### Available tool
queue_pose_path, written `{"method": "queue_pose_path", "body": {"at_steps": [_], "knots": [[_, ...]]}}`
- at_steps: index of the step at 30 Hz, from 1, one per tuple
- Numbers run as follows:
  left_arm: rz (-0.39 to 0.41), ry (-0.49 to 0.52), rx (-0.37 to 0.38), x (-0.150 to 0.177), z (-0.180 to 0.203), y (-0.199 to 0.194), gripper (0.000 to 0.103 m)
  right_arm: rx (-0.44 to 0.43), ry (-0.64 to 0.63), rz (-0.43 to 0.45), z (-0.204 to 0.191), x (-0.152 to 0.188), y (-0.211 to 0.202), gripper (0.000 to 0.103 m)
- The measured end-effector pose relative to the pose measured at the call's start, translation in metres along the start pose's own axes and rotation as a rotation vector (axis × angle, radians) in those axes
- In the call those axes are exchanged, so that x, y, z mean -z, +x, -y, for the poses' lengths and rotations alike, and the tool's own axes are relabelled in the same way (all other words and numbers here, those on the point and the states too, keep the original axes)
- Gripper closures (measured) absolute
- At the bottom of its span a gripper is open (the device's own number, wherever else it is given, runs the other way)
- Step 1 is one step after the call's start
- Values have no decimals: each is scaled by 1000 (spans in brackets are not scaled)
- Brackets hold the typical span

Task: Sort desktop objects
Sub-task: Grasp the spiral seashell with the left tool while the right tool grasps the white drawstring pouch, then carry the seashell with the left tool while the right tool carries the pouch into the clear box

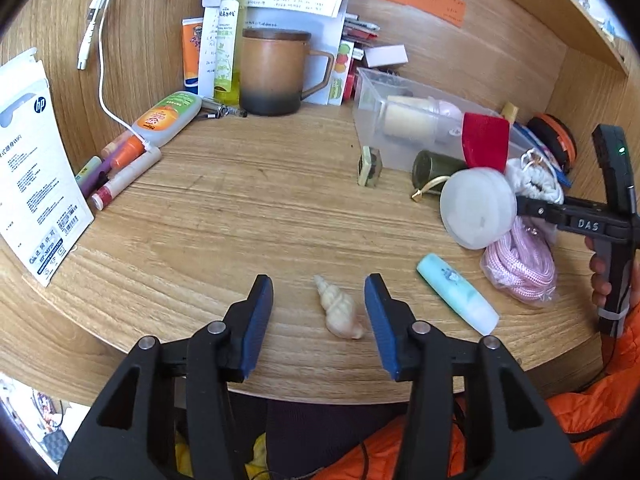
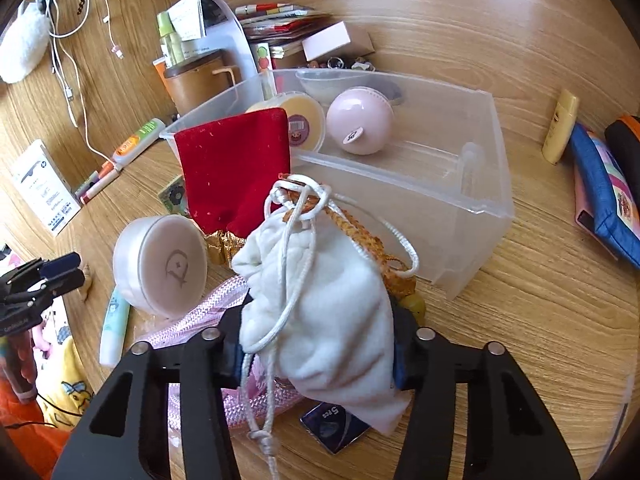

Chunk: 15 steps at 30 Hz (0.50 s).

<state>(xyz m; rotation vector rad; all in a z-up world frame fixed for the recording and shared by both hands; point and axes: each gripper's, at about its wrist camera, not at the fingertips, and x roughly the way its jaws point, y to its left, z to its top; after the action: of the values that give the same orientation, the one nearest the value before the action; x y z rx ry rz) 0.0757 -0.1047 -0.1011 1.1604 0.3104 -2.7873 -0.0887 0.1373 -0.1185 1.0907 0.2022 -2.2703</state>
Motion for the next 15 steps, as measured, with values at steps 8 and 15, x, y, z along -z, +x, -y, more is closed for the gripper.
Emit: {"method": "queue_pose_path", "body": {"at_steps": [8,15], "knots": [[-57,18,-129,-3,15,10,87,-40,45,33,16,3,-9,66],[-45,35,-165,-4,22,10,87,-53,81,87,27,6,-29,67]]}}
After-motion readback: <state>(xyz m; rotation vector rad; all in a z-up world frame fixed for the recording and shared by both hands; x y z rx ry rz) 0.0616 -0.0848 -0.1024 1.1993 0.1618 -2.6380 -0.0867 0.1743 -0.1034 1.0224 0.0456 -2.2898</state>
